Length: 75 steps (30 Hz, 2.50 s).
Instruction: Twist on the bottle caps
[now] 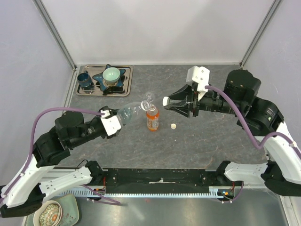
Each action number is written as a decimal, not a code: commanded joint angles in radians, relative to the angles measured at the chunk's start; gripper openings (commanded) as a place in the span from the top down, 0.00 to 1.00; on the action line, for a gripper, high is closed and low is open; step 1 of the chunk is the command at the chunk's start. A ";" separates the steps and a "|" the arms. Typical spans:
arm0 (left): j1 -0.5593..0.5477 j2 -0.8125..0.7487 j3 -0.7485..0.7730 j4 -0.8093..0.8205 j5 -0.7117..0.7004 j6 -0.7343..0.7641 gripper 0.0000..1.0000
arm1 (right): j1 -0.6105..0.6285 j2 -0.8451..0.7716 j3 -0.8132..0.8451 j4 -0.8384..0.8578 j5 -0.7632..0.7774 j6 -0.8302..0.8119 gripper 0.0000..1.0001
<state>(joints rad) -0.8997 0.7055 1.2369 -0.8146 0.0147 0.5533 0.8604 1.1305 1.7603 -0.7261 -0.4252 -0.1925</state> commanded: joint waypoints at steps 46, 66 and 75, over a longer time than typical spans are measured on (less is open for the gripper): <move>0.024 0.017 -0.076 -0.052 0.195 0.054 0.48 | 0.003 0.155 0.034 -0.239 -0.250 -0.111 0.66; 0.027 0.035 -0.099 -0.031 0.136 0.106 0.48 | 0.006 0.140 0.039 -0.248 -0.299 -0.073 0.67; 0.028 0.038 -0.109 -0.027 0.113 0.132 0.48 | 0.014 0.104 -0.035 -0.257 -0.290 -0.067 0.67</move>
<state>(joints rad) -0.8764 0.7383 1.1275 -0.9020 0.1596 0.6495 0.8619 1.2598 1.7462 -0.9665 -0.6922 -0.2729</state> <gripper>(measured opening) 0.604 0.403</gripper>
